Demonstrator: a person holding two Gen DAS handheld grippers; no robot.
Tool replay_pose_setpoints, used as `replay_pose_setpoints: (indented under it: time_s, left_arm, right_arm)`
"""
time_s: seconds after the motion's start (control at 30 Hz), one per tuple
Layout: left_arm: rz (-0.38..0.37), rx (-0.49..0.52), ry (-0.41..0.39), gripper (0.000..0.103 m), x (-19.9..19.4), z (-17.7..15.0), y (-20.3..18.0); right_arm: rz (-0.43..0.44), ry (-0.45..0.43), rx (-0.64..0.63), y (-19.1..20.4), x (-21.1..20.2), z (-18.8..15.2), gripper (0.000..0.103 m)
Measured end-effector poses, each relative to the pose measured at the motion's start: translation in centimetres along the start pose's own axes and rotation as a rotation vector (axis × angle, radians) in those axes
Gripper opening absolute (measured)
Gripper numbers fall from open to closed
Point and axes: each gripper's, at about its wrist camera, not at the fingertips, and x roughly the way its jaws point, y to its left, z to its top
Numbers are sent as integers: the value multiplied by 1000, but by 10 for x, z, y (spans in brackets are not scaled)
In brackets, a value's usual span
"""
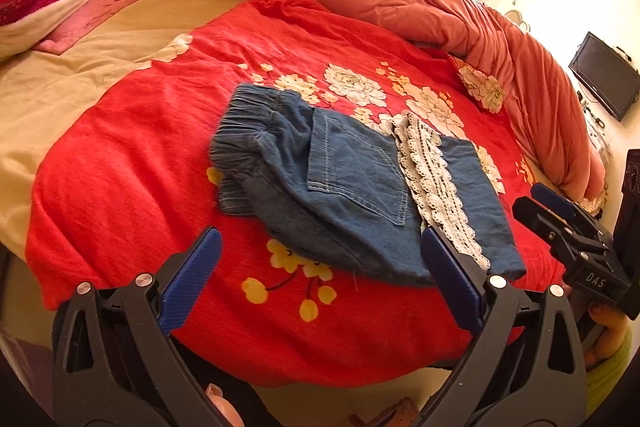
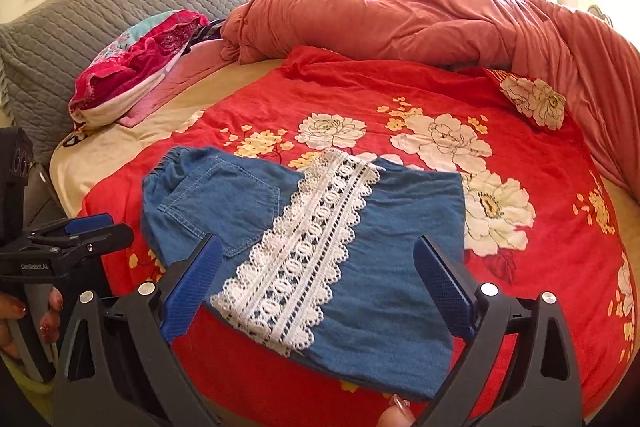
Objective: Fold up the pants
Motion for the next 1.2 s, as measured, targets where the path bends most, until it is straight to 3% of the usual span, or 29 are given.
replay_pose_setpoints:
  time_s: [0.27,0.47,0.57,0.73,0.97,1.07,1.1,1.13,1.17,1.2]
  left_arm:
    - [32,-92,-5,93,7,10,35]
    - [0,-171,2,93,20,14,52]
    - [-30,-213,-1,74,28,14,56]
    - [-16,-194,2,55,38,11,53]
    - [26,-136,-4,54,45,4,47]
    - [28,-131,-6,54,47,4,46]
    - [27,-131,-7,54,47,4,47]
    - [26,-131,-8,54,47,4,47]
    - [25,-133,-11,54,48,4,48]
    - [22,-137,-12,54,48,4,49]
  right_arm:
    - [49,15,-79,24,28,34,96]
    - [162,56,-140,52,60,65,96]
    - [232,106,-165,68,84,84,96]
    - [341,212,-218,96,123,104,96]
    - [382,344,-370,139,172,100,96]
    - [414,409,-356,147,194,95,95]
    - [429,421,-348,148,199,93,92]
    - [445,447,-344,150,207,89,82]
    - [455,463,-343,150,212,85,62]
    - [468,476,-340,151,215,82,58]
